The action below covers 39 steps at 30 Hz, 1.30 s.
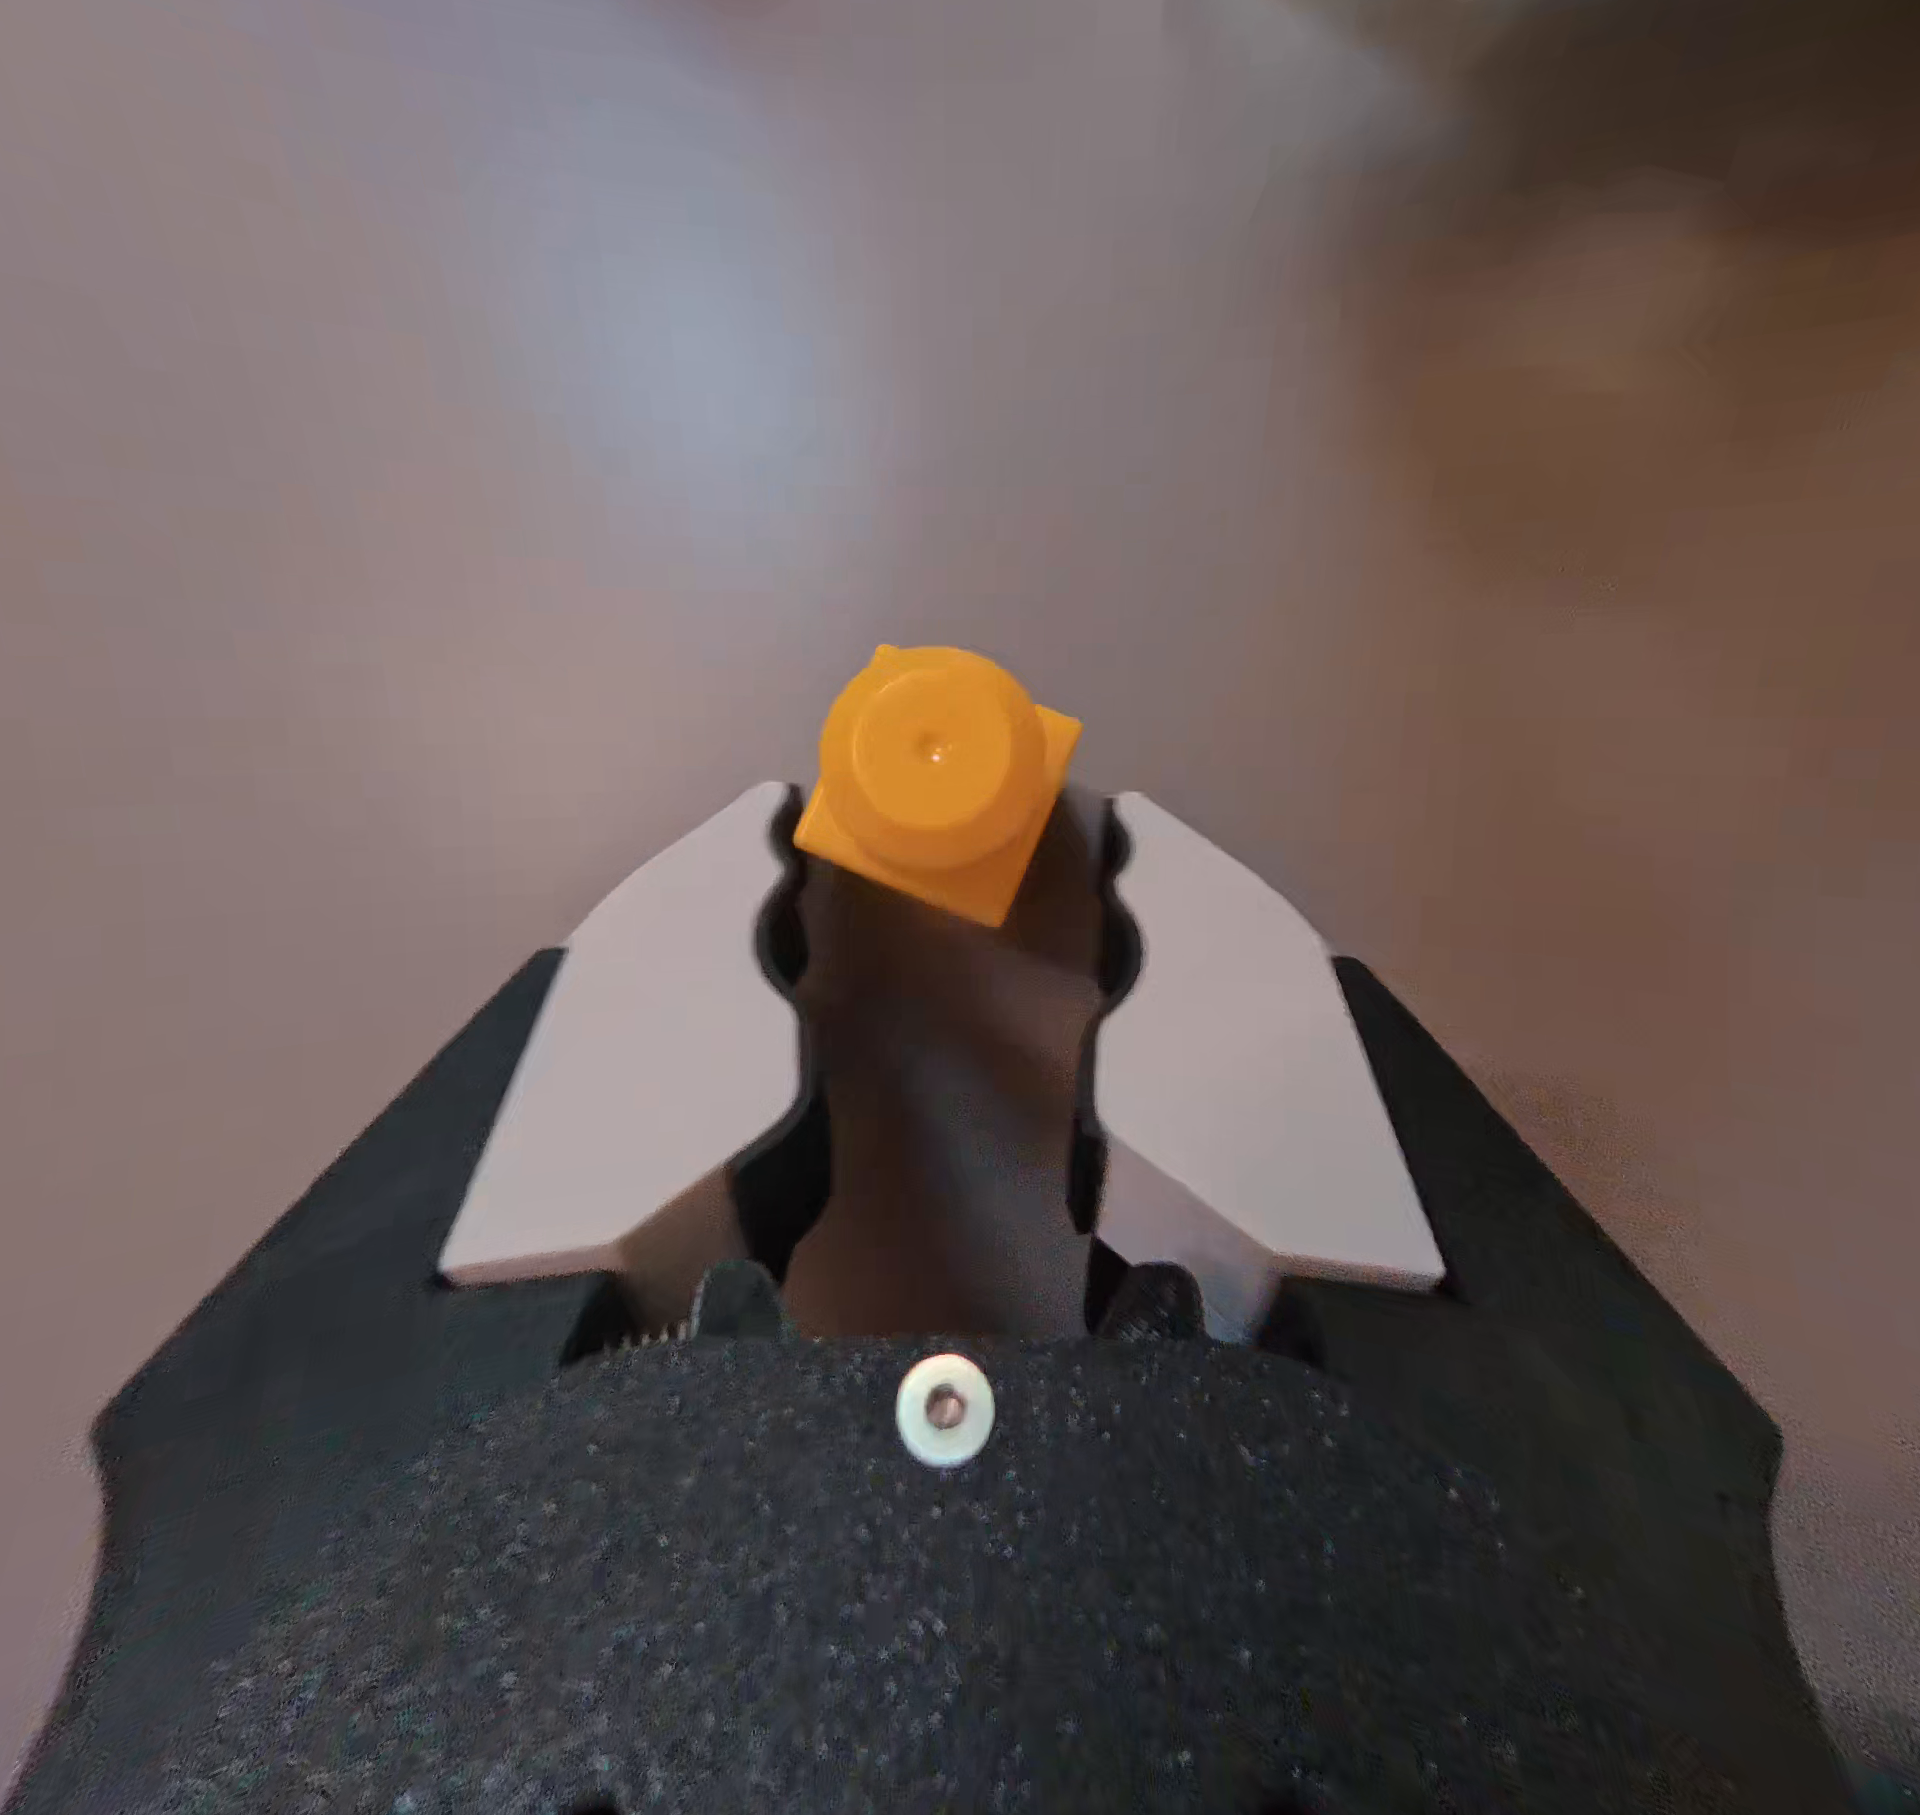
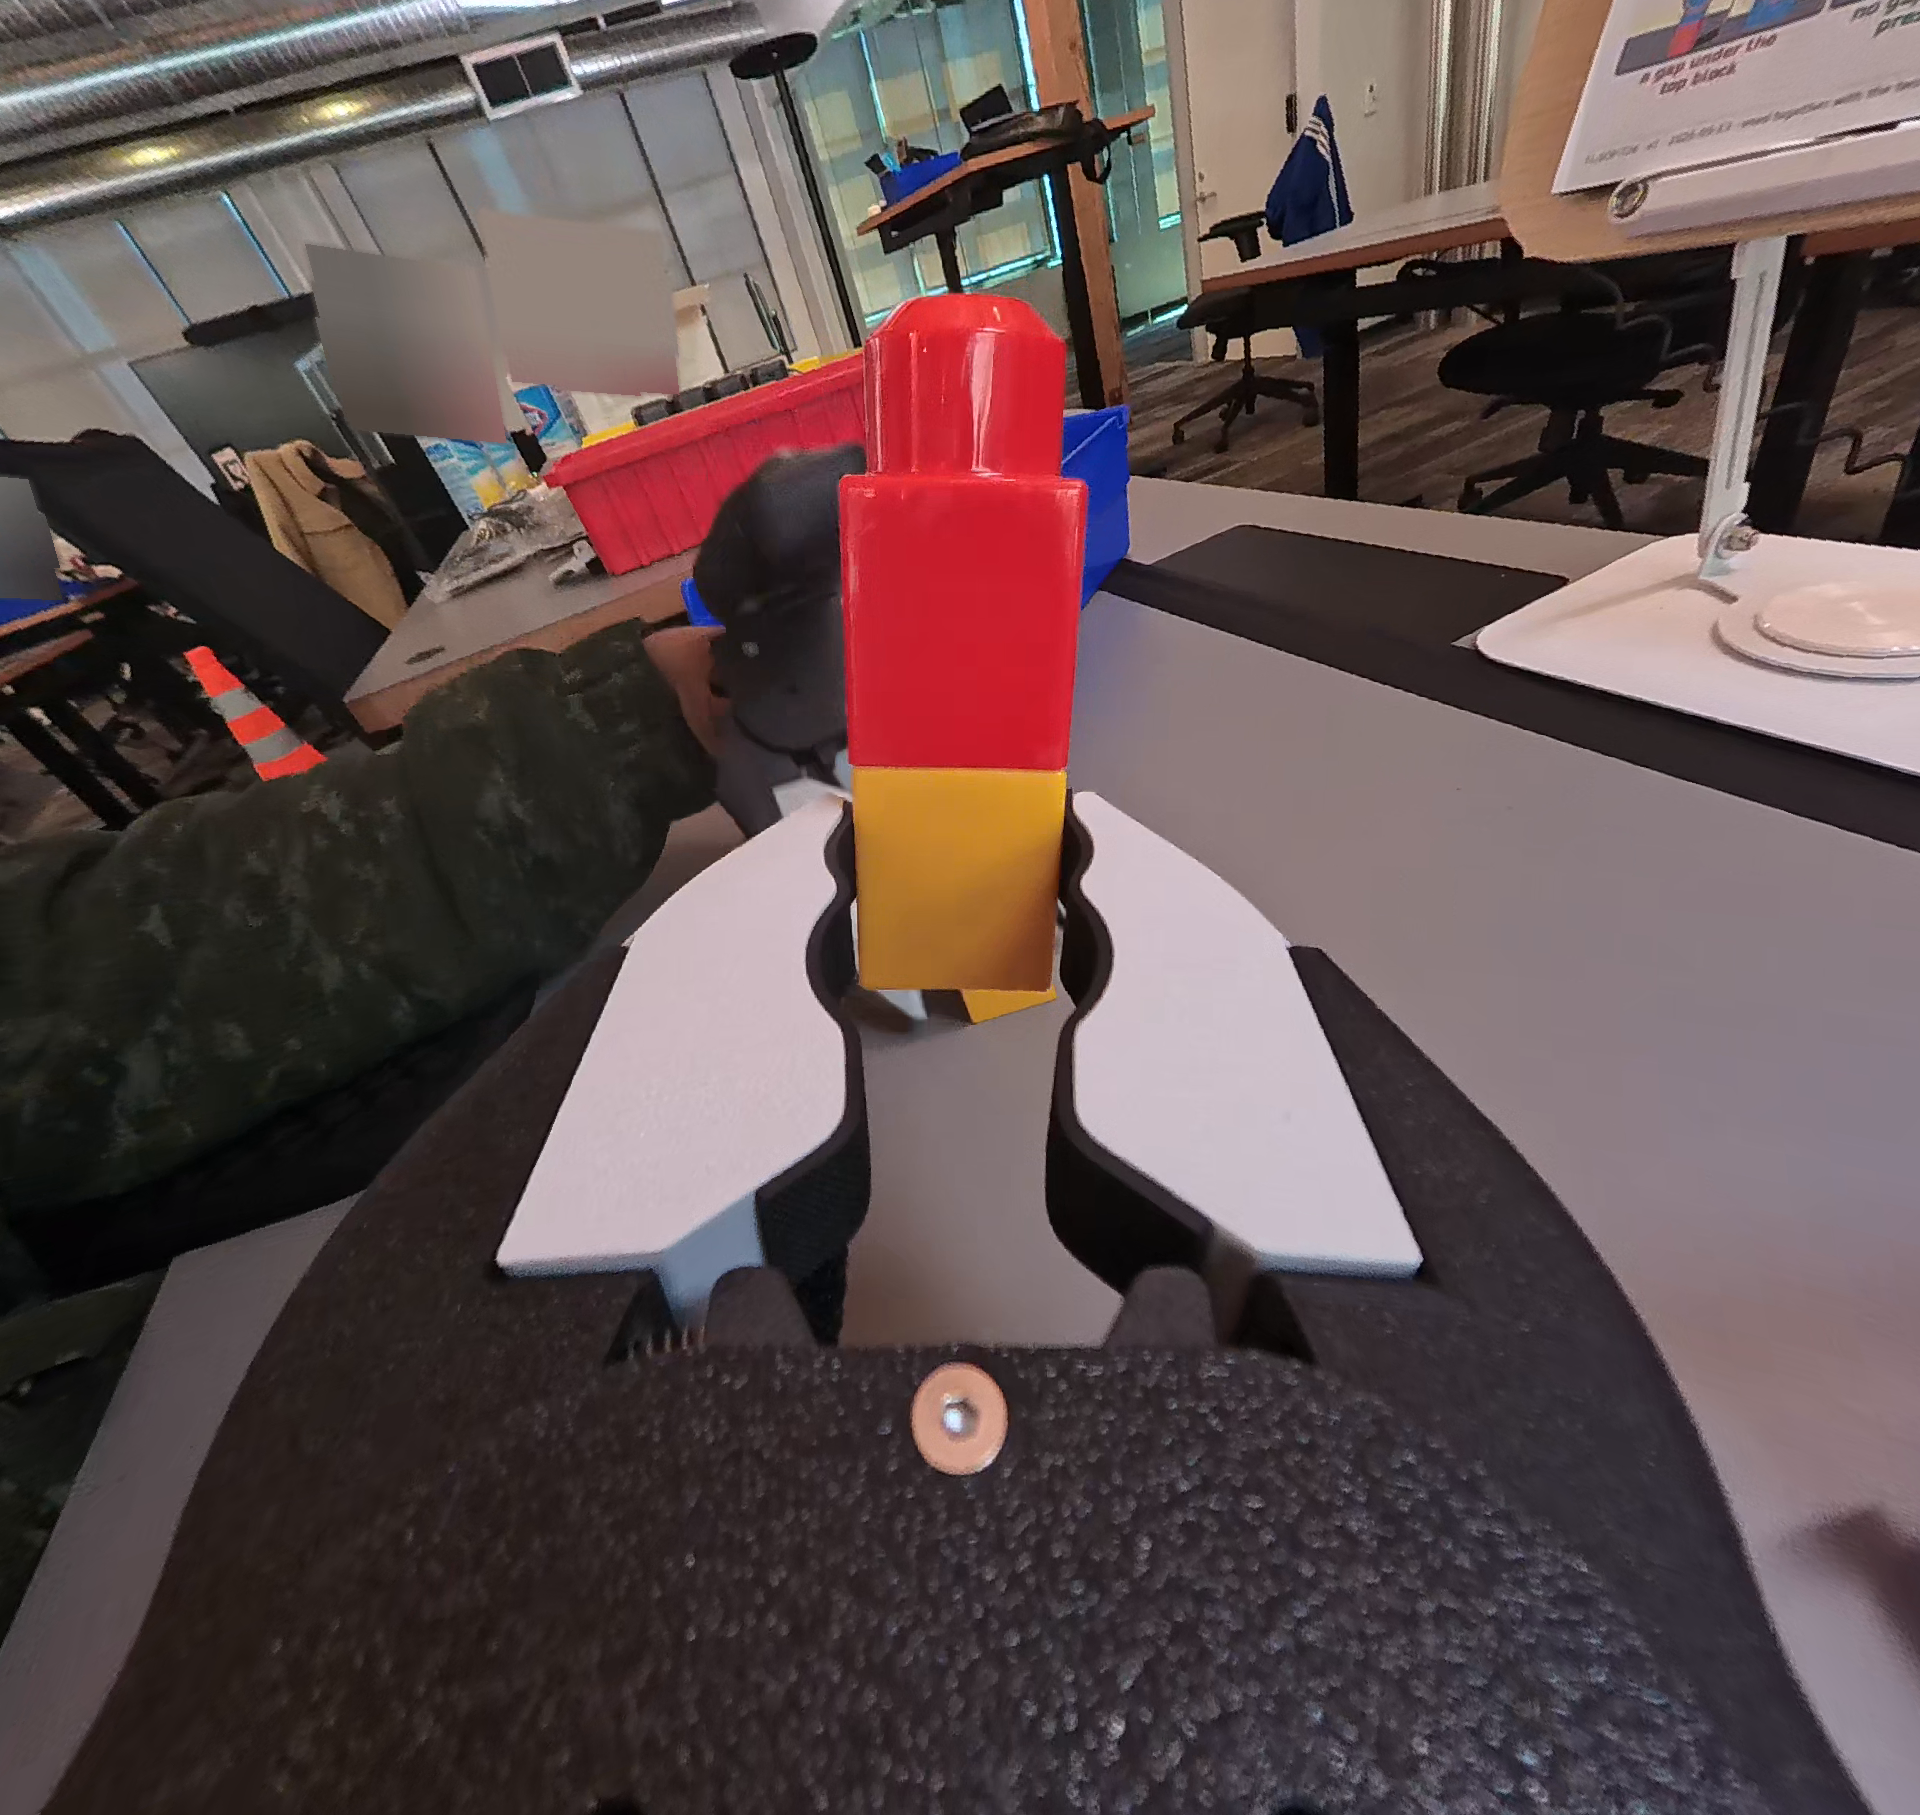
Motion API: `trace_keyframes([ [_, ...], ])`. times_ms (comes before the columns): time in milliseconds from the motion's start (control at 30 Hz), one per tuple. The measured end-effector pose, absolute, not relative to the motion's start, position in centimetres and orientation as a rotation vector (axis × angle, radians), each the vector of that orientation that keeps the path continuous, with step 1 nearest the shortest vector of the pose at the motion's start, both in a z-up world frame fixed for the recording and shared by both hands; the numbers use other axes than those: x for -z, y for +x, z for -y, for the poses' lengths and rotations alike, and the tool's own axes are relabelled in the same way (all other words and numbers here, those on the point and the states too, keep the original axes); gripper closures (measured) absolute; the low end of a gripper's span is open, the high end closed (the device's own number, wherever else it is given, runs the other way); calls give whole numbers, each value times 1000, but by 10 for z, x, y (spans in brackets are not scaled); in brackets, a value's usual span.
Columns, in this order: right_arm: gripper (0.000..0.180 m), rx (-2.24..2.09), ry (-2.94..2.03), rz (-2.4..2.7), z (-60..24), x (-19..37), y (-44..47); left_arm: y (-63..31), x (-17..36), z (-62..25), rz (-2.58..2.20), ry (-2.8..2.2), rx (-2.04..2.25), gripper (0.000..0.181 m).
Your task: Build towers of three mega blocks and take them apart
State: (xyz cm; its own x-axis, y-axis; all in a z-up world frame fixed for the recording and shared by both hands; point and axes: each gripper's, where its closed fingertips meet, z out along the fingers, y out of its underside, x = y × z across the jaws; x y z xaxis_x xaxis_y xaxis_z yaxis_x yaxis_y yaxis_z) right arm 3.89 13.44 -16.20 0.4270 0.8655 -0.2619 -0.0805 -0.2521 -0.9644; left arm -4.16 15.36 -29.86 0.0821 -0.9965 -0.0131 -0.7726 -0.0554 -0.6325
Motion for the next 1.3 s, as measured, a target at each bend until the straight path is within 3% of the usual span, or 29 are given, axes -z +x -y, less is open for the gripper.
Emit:
trace_keyframes([
  [67, 143, -1054, -1562, 719, -134, 162, 39, -35, 292, -158, -1717, -1856, 599, 142],
  [133, 143, -1057, -1558, 720, -133, 161, 39, -36, 273, -160, -1681, -1822, 593, 143],
  [367, 143, -1029, -1598, 881, -121, 176, 28, -27, 121, -138, -1311, -1476, 1023, 143],
  [467, 143, -976, -1622, 1004, -111, 191, 16, -27, 95, -124, -1291, -1446, 1104, 143],
  [1300, 143, -751, -1646, 1376, -82, 224, 1, -24, 180, -80, -1853, -1673, 853, 144],
])
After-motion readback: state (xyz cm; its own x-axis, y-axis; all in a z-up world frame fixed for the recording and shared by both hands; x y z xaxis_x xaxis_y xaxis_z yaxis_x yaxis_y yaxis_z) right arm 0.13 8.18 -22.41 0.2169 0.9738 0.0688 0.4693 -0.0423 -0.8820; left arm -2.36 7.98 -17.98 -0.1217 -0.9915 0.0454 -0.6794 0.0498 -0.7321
